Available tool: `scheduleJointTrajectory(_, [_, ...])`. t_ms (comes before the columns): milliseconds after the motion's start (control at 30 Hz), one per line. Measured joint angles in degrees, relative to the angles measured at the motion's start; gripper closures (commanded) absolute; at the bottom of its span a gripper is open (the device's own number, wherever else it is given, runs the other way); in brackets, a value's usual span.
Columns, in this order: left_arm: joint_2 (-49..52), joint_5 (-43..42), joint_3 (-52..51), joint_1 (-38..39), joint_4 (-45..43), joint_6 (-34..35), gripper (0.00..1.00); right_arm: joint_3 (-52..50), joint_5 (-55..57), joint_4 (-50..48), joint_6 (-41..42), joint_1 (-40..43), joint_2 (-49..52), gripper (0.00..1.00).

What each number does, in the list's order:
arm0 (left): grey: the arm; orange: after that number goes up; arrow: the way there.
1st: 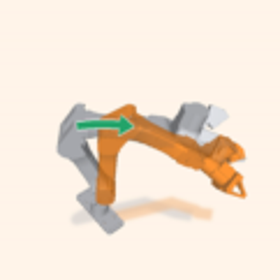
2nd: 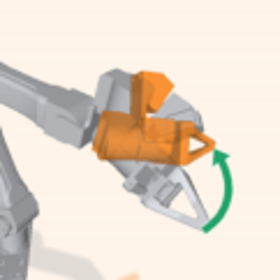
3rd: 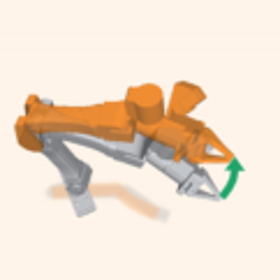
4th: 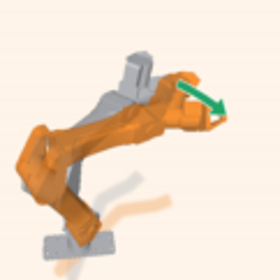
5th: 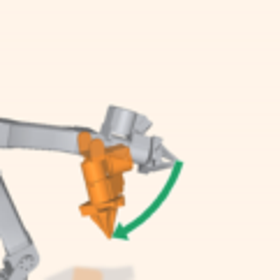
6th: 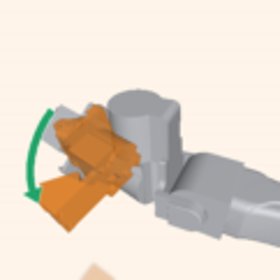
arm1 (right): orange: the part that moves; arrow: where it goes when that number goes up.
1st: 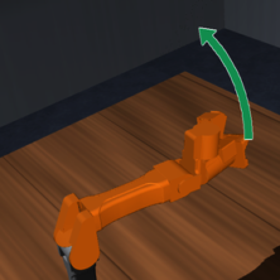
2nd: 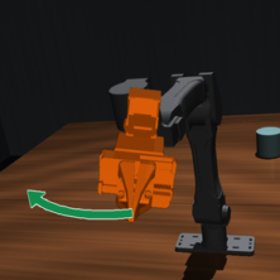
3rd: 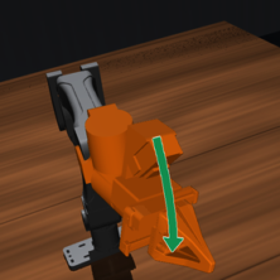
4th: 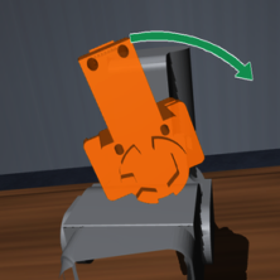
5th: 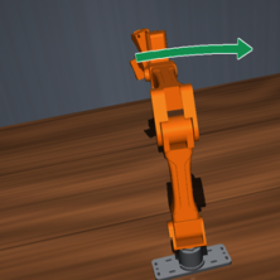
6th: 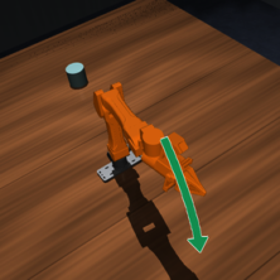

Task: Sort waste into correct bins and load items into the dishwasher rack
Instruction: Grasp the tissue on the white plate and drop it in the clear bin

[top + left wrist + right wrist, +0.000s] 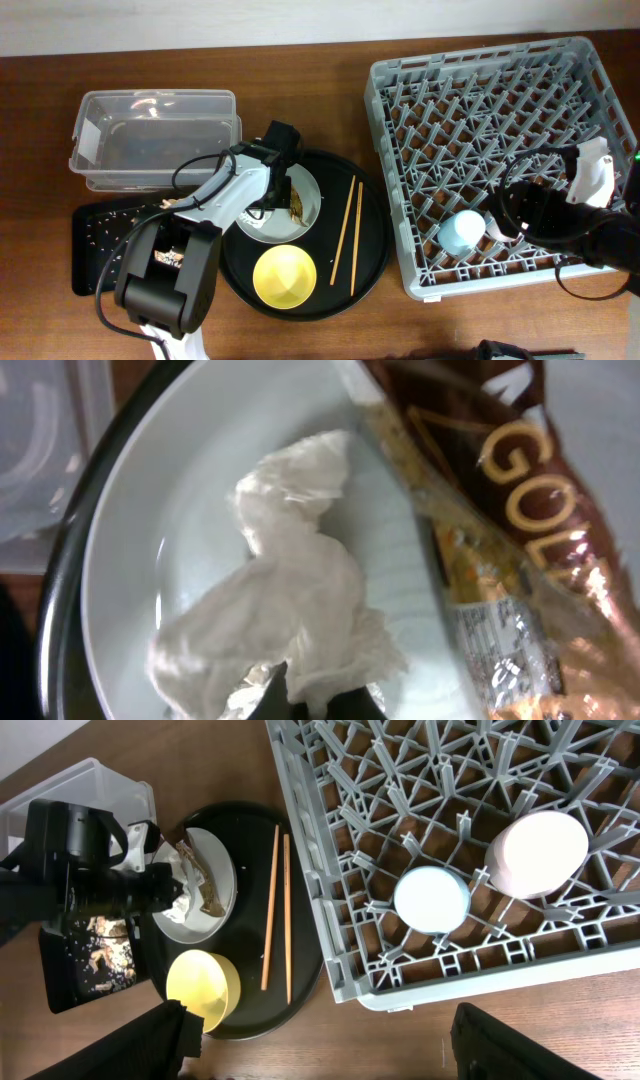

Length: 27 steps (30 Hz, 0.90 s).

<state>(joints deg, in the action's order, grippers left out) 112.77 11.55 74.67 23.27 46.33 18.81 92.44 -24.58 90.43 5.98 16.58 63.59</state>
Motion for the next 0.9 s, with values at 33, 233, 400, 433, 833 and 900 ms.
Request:
scheduleJointTrajectory(33, [0.0, -0.13, 0.68, 0.0, 1.95, 0.02, 1.0, 0.0, 0.0, 0.02, 0.0, 0.0, 0.0, 0.15])
scheduleJointTrajectory(233, [-5.31, -0.79, 9.66, -0.13, 14.86, -0.68, 1.0, 0.0, 0.0, 0.0, 0.0, 0.0, 0.0, 0.15])
scheduleJointTrajectory(400, [-16.55, 6.27, 15.17, -3.89, 11.37, -1.51, 1.0, 0.0, 0.0, 0.04, 0.02, 0.0, 0.0, 0.15])
scheduleJointTrajectory(433, [-16.79, 7.28, 15.28, -4.92, 10.38, -1.6, 0.97, 0.0, 0.0, 0.02, 0.04, 0.0, 0.0, 0.15])
scheduleJointTrajectory(833, [-6.23, -1.84, 18.12, -15.65, 8.52, -10.21, 0.27, -0.02, 0.0, 0.26, 0.0, 0.0, 0.0, 0.15])
scheduleJointTrajectory(900, [-6.99, -3.69, 20.11, -13.7, 12.44, -9.03, 0.33, -0.02, 0.02, 0.26, 0.02, 0.0, 0.0, 0.15])
